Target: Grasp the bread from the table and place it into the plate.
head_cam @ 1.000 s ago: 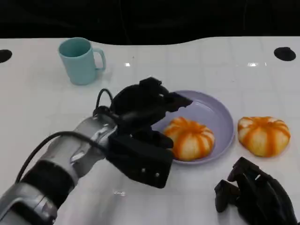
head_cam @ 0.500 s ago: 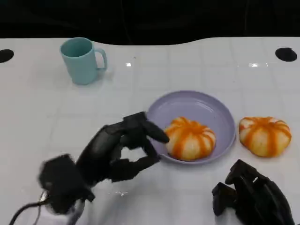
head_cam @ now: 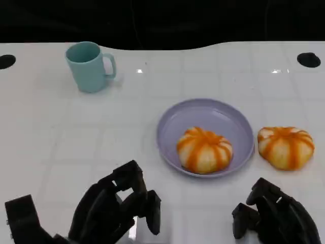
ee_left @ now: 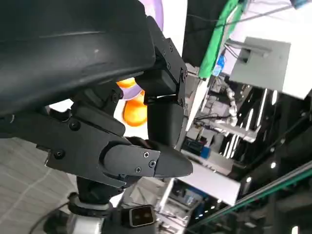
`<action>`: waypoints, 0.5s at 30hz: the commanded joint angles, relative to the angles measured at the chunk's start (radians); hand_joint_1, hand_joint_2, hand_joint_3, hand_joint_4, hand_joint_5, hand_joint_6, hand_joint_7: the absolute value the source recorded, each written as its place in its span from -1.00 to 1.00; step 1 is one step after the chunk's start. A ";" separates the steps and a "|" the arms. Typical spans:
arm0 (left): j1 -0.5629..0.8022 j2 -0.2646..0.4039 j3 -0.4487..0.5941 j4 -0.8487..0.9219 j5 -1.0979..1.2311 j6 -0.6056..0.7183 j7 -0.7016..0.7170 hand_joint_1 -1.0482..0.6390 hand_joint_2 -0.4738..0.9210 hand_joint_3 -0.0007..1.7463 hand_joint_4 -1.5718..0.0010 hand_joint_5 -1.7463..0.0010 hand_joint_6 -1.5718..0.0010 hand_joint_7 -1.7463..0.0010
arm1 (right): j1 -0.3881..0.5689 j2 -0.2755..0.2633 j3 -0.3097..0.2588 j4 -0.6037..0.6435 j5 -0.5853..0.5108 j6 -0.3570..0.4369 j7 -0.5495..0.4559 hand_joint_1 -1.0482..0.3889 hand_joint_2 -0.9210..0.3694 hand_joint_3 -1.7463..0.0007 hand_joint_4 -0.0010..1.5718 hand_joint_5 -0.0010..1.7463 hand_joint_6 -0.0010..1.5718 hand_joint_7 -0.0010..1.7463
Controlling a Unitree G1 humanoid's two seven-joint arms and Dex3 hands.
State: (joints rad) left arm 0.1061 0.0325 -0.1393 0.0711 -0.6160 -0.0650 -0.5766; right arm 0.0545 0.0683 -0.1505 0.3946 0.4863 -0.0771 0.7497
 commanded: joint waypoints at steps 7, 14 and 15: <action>-0.006 -0.020 0.059 0.003 0.005 0.078 -0.033 -0.57 1.00 -0.71 -0.25 -1.00 0.06 -1.00 | -0.028 -0.018 -0.022 0.043 0.004 -0.025 0.006 -0.33 -1.00 0.70 0.00 0.92 -0.13 0.64; -0.019 -0.038 0.080 0.018 0.014 0.084 -0.057 -0.59 1.00 -0.74 -0.26 -1.00 0.05 -1.00 | -0.042 -0.015 -0.029 0.064 0.008 -0.030 0.010 -0.32 -1.00 0.70 0.00 0.92 -0.14 0.64; -0.020 -0.040 0.081 0.021 0.017 0.084 -0.060 -0.59 1.00 -0.75 -0.26 -1.00 0.04 -1.00 | -0.044 -0.014 -0.030 0.066 0.009 -0.031 0.012 -0.32 -1.00 0.70 0.00 0.92 -0.14 0.64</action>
State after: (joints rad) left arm 0.0861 -0.0088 -0.0715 0.0781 -0.6118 0.0153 -0.6183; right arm 0.0121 0.0659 -0.1709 0.4488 0.4870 -0.1033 0.7556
